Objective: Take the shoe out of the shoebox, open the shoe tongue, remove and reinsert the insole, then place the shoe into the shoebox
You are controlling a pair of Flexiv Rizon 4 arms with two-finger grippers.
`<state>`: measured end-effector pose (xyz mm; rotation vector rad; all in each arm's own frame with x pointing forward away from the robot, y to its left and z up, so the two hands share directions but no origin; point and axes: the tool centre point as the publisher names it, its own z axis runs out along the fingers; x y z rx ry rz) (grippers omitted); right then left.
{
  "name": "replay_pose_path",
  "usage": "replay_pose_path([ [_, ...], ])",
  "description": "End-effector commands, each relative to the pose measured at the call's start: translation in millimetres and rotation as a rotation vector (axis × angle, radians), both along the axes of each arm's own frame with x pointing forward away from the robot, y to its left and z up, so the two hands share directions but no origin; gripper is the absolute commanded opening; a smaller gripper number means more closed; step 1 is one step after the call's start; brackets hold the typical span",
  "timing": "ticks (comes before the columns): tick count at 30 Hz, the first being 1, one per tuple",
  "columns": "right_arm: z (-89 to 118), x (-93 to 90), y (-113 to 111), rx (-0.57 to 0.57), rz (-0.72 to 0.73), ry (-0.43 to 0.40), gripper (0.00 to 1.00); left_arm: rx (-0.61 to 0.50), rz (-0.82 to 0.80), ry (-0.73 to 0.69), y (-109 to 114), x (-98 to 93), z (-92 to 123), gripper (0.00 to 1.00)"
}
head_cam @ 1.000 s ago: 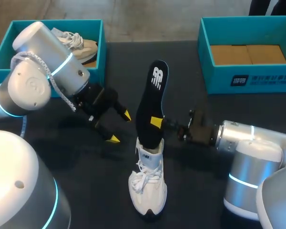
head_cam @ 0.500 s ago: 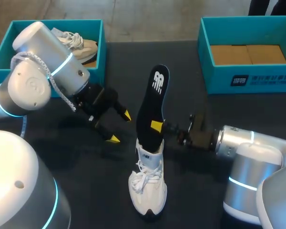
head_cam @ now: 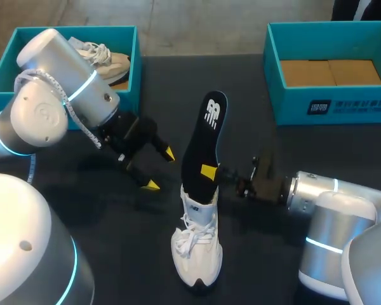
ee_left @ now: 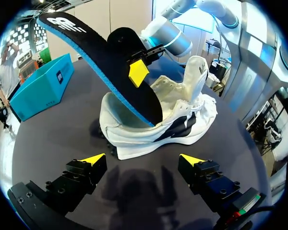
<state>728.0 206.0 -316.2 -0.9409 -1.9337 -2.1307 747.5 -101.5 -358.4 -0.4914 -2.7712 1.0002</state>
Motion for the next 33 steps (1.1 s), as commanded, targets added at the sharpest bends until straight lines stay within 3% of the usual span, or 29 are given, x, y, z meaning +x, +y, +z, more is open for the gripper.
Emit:
replay_pose_path([
  [1,0,-3.7,-1,-0.008,0.002,0.005,0.0,0.003,0.0,0.0,0,-0.2,0,1.0],
  [23,-8,-7.4,2,-0.013,0.026,0.035,0.0,0.003,0.0,0.0,0,-0.2,0,1.0],
  [33,-12,-10.1,-1,-0.012,0.026,0.049,0.0,0.135,0.004,-0.024,-8,-6.0,-6,1.0],
])
